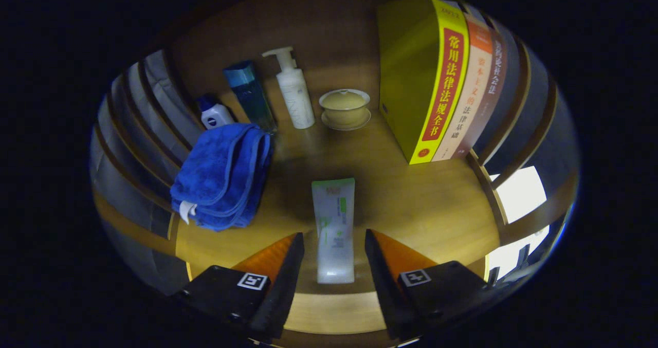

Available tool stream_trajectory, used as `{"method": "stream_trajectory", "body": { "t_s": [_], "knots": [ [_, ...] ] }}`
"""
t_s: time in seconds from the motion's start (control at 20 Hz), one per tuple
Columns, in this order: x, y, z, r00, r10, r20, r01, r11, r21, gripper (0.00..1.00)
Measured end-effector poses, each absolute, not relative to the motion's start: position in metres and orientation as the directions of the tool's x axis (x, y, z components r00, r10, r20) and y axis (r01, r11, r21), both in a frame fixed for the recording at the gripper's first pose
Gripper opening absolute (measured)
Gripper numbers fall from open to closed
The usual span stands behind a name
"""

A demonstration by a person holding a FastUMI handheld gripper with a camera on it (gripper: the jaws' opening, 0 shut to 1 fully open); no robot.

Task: Pull open the drawer, take out the items inside it, and place them on the countertop above the cabinet.

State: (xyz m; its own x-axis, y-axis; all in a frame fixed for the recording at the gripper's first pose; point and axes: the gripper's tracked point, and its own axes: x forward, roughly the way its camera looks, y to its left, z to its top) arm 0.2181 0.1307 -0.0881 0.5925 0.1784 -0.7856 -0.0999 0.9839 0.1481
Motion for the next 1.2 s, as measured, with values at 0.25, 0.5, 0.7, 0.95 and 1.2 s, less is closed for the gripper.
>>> {"method": "stream_trajectory", "body": {
  "t_s": [0.25, 0.5, 0.7, 0.95, 1.2],
  "knots": [
    [0.157, 0.141, -0.049, 0.732, 0.24, -0.638, -0.155, 0.97, 0.187, 0.96],
    [0.091, 0.133, -0.022, 0.84, 0.239, -0.487, -0.181, 0.97, 0.164, 0.99],
    [0.037, 0.112, -0.026, 0.9, 0.199, -0.387, -0.137, 0.974, 0.182, 0.99],
    [-0.022, 0.09, -0.053, 0.936, 0.134, -0.327, -0.103, 0.989, 0.109, 0.98],
    [-0.058, 0.089, -0.11, 0.932, 0.118, -0.343, -0.117, 0.993, 0.023, 0.98]
  ]
}}
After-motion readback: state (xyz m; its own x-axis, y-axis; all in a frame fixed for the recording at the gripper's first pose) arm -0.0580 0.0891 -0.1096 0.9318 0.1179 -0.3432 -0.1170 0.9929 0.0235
